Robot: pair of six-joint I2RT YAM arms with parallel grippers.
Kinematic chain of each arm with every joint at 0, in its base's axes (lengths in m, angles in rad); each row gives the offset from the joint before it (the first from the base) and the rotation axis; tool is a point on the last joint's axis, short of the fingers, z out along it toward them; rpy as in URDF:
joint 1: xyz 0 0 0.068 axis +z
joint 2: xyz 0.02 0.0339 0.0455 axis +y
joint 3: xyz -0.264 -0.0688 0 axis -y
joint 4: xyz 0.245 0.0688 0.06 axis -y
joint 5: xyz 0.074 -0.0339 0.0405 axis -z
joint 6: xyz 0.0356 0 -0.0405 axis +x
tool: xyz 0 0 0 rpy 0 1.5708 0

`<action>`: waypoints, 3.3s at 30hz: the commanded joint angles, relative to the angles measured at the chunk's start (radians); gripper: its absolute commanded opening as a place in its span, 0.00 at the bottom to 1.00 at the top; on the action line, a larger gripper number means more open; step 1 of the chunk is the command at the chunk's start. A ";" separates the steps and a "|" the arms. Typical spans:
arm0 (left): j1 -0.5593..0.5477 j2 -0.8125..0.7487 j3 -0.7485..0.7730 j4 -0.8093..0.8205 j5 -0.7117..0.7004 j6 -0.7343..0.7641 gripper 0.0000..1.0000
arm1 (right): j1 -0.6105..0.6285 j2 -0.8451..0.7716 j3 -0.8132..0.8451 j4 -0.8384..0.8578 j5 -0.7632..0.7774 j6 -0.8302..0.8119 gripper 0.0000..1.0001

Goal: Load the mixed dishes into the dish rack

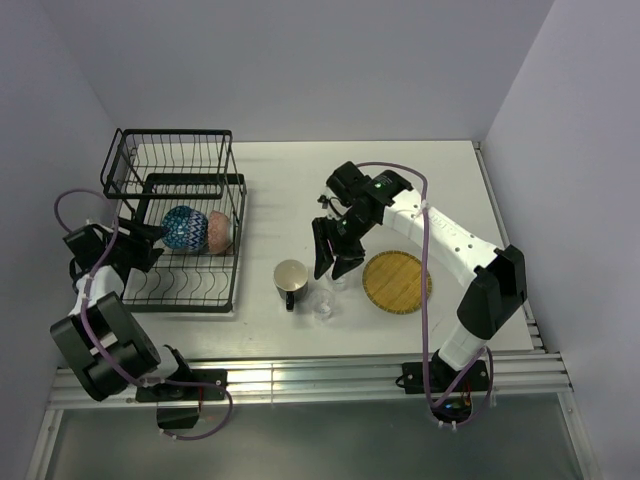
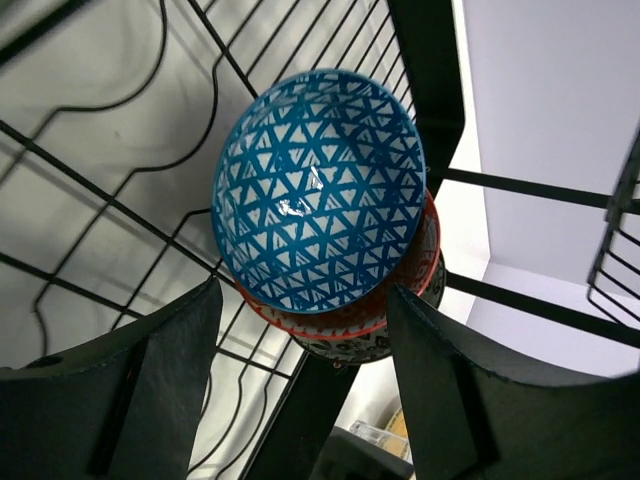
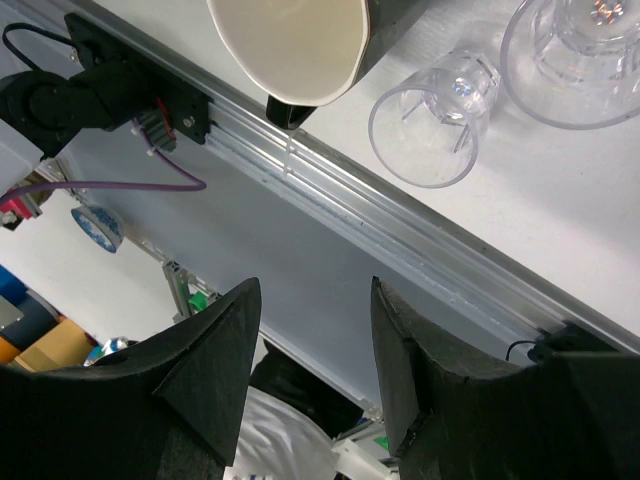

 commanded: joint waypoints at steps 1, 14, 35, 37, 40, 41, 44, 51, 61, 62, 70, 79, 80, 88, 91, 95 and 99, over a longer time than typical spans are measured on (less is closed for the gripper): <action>-0.057 0.024 0.039 0.017 -0.076 -0.050 0.71 | -0.015 -0.052 0.024 0.029 -0.011 -0.005 0.55; -0.115 0.082 0.045 0.063 -0.154 -0.076 0.66 | -0.068 -0.066 -0.013 0.038 -0.025 -0.022 0.55; -0.198 0.140 0.016 0.131 -0.317 -0.179 0.49 | -0.090 -0.072 -0.012 0.029 -0.028 -0.028 0.55; -0.203 0.148 0.017 0.131 -0.324 -0.182 0.46 | -0.091 -0.072 -0.010 0.027 -0.027 -0.030 0.55; -0.214 0.162 0.024 0.122 -0.335 -0.180 0.44 | -0.091 -0.072 -0.008 0.027 -0.027 -0.028 0.55; -0.215 0.165 0.024 0.122 -0.340 -0.180 0.43 | -0.091 -0.073 -0.007 0.026 -0.027 -0.029 0.55; -0.217 0.163 0.017 0.123 -0.350 -0.182 0.40 | -0.093 -0.073 -0.001 0.024 -0.025 -0.026 0.55; -0.217 0.174 0.027 0.123 -0.355 -0.190 0.15 | -0.094 -0.076 0.001 0.020 -0.021 -0.025 0.55; -0.174 0.107 0.010 0.154 -0.315 -0.222 0.00 | -0.096 -0.082 0.018 0.007 -0.011 -0.020 0.55; -0.163 0.099 0.005 0.158 -0.303 -0.229 0.00 | -0.096 -0.084 0.019 0.007 -0.011 -0.019 0.55; -0.073 -0.005 0.042 0.045 -0.280 -0.165 0.00 | -0.096 -0.085 0.030 0.010 -0.013 -0.010 0.55; -0.043 -0.208 -0.001 -0.174 -0.261 -0.093 0.00 | -0.075 -0.081 0.062 0.013 0.004 -0.013 0.55; -0.043 -0.220 0.010 -0.203 -0.261 -0.066 0.00 | -0.067 -0.076 0.068 0.015 0.007 -0.013 0.55; -0.158 -0.271 0.118 -0.438 -0.326 -0.024 0.00 | -0.001 -0.039 0.127 0.003 0.016 -0.017 0.55; -0.189 -0.283 0.195 -0.525 -0.381 0.016 0.00 | 0.010 -0.024 0.151 -0.002 0.013 -0.020 0.55; -0.209 -0.299 0.247 -0.584 -0.439 0.042 0.00 | 0.016 -0.012 0.173 -0.008 0.013 -0.025 0.55; -0.209 -0.309 0.248 -0.602 -0.436 0.016 0.00 | 0.019 -0.029 0.145 0.003 0.010 -0.025 0.55</action>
